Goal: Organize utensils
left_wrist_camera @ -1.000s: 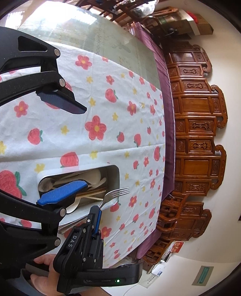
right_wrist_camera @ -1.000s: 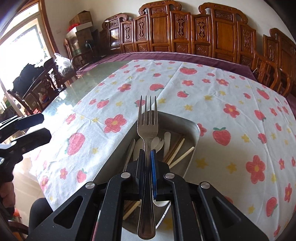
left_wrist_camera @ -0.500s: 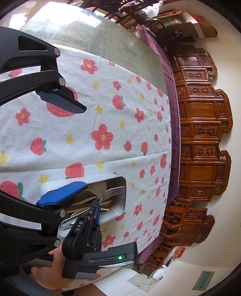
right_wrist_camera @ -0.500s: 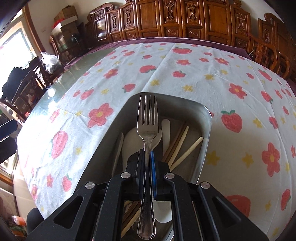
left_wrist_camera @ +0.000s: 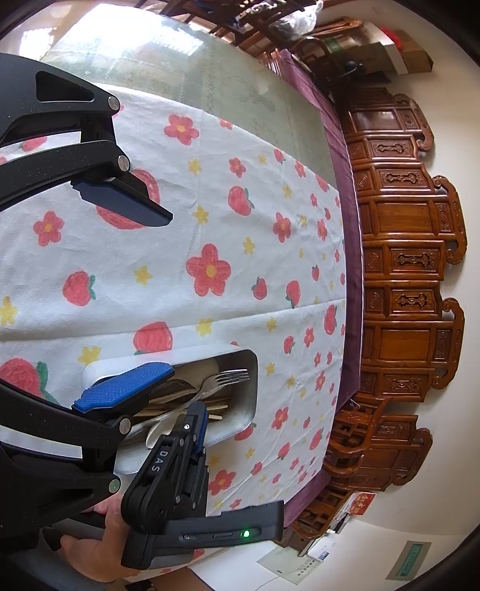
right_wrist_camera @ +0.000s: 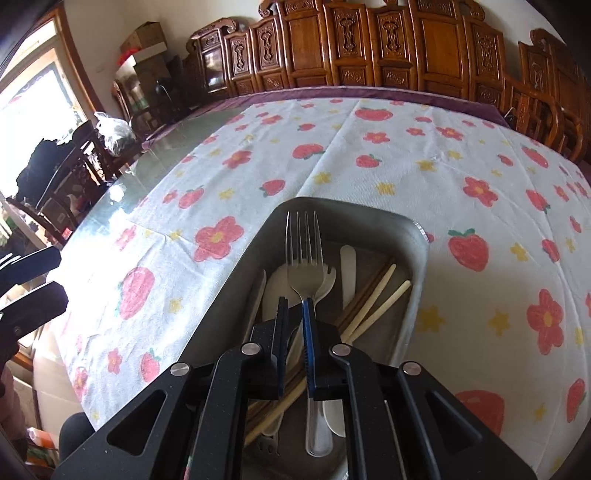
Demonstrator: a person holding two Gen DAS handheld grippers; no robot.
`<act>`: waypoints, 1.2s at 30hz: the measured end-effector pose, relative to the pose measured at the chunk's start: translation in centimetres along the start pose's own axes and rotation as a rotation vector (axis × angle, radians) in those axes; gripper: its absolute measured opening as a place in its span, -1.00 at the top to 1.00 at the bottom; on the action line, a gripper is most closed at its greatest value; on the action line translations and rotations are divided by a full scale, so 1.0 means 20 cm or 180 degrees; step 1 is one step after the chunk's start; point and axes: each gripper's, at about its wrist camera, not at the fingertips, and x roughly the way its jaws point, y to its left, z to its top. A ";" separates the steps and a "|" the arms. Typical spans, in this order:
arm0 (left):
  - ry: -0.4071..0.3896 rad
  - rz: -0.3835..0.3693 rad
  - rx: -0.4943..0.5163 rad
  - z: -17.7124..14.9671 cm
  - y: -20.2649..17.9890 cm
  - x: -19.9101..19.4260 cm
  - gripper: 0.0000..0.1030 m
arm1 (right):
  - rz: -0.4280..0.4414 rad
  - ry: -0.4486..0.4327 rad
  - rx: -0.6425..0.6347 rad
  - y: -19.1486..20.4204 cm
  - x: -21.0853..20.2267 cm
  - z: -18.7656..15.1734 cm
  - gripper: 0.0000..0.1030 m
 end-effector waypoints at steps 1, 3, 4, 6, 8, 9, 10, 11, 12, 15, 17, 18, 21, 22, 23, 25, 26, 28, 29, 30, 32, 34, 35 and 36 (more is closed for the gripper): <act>-0.0005 -0.0001 0.0008 0.00 -0.01 0.00 -0.41 | -0.0002 -0.0033 -0.0019 -0.01 -0.03 0.00 0.80; -0.0015 -0.0015 0.0021 0.01 -0.04 -0.01 -0.41 | -0.0013 -0.0128 -0.0063 -0.02 -0.11 -0.02 0.80; -0.0019 -0.0022 0.0028 0.01 -0.05 -0.02 -0.41 | -0.0035 -0.0178 -0.0080 -0.03 -0.16 -0.03 0.80; -0.0031 -0.0041 0.0049 0.01 -0.08 -0.03 -0.41 | -0.0080 -0.0269 -0.0097 -0.05 -0.25 -0.05 0.80; -0.0044 -0.0063 0.0067 0.01 -0.12 -0.04 -0.42 | -0.0139 -0.0341 -0.0094 -0.08 -0.34 -0.07 0.80; -0.0055 -0.0071 0.0077 0.02 -0.14 -0.05 -0.45 | -0.0150 -0.0374 -0.0088 -0.10 -0.37 -0.08 0.80; -0.0067 -0.0080 0.0084 0.02 -0.16 -0.06 -0.49 | -0.0166 -0.0420 -0.0077 -0.12 -0.43 -0.10 0.80; -0.0083 -0.0092 0.0090 0.02 -0.18 -0.08 -0.51 | -0.0191 -0.0467 -0.0061 -0.13 -0.48 -0.11 0.80; -0.0100 -0.0105 0.0096 0.02 -0.20 -0.09 -0.55 | -0.0209 -0.0501 -0.0045 -0.15 -0.52 -0.12 0.73; -0.0158 -0.0128 0.0128 0.03 -0.28 -0.14 -0.68 | -0.0295 -0.0627 0.0015 -0.19 -0.65 -0.16 0.20; -0.0178 -0.0119 0.0153 0.02 -0.32 -0.17 -0.74 | -0.0354 -0.0708 0.0038 -0.21 -0.73 -0.19 0.00; -0.0200 -0.0124 0.0164 0.02 -0.35 -0.19 -0.77 | -0.0392 -0.0738 0.0041 -0.22 -0.77 -0.21 -0.11; -0.0235 -0.0178 0.0163 0.01 -0.40 -0.23 -0.85 | -0.0543 -0.0807 0.0095 -0.25 -0.87 -0.26 -0.36; -0.0238 -0.0195 0.0164 0.01 -0.42 -0.25 -0.85 | -0.0565 -0.0831 0.0119 -0.27 -0.90 -0.27 -0.44; -0.0239 -0.0209 0.0165 0.00 -0.43 -0.26 -0.85 | -0.0589 -0.0847 0.0134 -0.27 -0.93 -0.29 -0.46; -0.0246 -0.0223 0.0163 0.00 -0.47 -0.28 -0.85 | -0.0652 -0.0886 0.0169 -0.30 -0.99 -0.33 -0.58; -0.0244 -0.0213 0.0163 -0.01 -0.48 -0.29 -0.85 | -0.0665 -0.0896 0.0177 -0.30 -1.00 -0.34 -0.62; -0.0245 -0.0205 0.0165 -0.02 -0.51 -0.32 -0.85 | -0.0716 -0.0937 0.0198 -0.31 -1.05 -0.37 -0.81; -0.0246 -0.0207 0.0170 -0.03 -0.52 -0.33 -0.85 | -0.0734 -0.0954 0.0204 -0.31 -1.08 -0.39 -0.85; -0.0245 -0.0191 0.0180 -0.04 -0.54 -0.34 -0.85 | -0.0756 -0.0978 0.0213 -0.32 -1.10 -0.41 -0.93; -0.0244 -0.0163 0.0194 -0.06 -0.56 -0.36 -0.85 | -0.0783 -0.1010 0.0221 -0.32 -1.14 -0.44 -0.95; -0.0251 -0.0196 0.0180 -0.08 -0.58 -0.38 -0.85 | -0.0820 -0.1012 0.0234 -0.34 -1.18 -0.48 -0.95; -0.0250 -0.0207 0.0168 -0.09 -0.59 -0.39 -0.85 | -0.0828 -0.1011 0.0238 -0.34 -1.19 -0.49 -0.95; -0.0245 -0.0221 0.0153 -0.11 -0.61 -0.40 -0.85 | -0.0843 -0.1010 0.0243 -0.34 -1.21 -0.51 -0.95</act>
